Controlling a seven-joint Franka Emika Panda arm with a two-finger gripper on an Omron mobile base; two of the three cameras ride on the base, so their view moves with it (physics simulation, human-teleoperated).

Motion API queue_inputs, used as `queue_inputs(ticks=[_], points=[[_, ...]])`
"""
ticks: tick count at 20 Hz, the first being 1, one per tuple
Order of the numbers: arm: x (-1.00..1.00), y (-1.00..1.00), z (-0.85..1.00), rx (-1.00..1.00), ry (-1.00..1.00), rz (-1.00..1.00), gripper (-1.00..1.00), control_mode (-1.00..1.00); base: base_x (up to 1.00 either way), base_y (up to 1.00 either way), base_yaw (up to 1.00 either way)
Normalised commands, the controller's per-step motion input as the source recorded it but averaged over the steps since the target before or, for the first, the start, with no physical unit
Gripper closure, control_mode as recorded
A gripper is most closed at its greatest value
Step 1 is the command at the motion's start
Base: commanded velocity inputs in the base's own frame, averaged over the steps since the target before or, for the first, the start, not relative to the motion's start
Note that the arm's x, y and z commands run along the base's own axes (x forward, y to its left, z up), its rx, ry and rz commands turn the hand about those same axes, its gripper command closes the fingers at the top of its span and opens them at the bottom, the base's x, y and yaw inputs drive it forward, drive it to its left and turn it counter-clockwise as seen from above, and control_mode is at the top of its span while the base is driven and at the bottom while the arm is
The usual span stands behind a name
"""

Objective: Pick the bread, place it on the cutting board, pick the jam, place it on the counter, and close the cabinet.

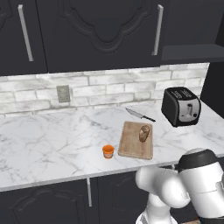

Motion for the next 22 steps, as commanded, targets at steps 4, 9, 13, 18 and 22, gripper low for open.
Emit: queue_inputs(ticks=[4,9,13,18,22], points=[[-0.58,-0.25,0.13,0.00,0.04,0.00,-1.00,-1.00,0.00,0.00,0.00],[-0.54,-0.20,0.11,0.00,0.05,0.00,-1.00,-1.00,0.00,0.00,0.00],[-0.54,-0.19,0.10,0.00,0.05,0.00,-1.00,-1.00,0.00,0.00,0.00],[-0.56,-0.18,0.11,0.00,0.06,0.00,-1.00,-1.00,0.00,0.00,0.00],[-0.43,-0.20,0.09,0.00,0.06,0.00,-1.00,-1.00,0.00,0.00,0.00]])
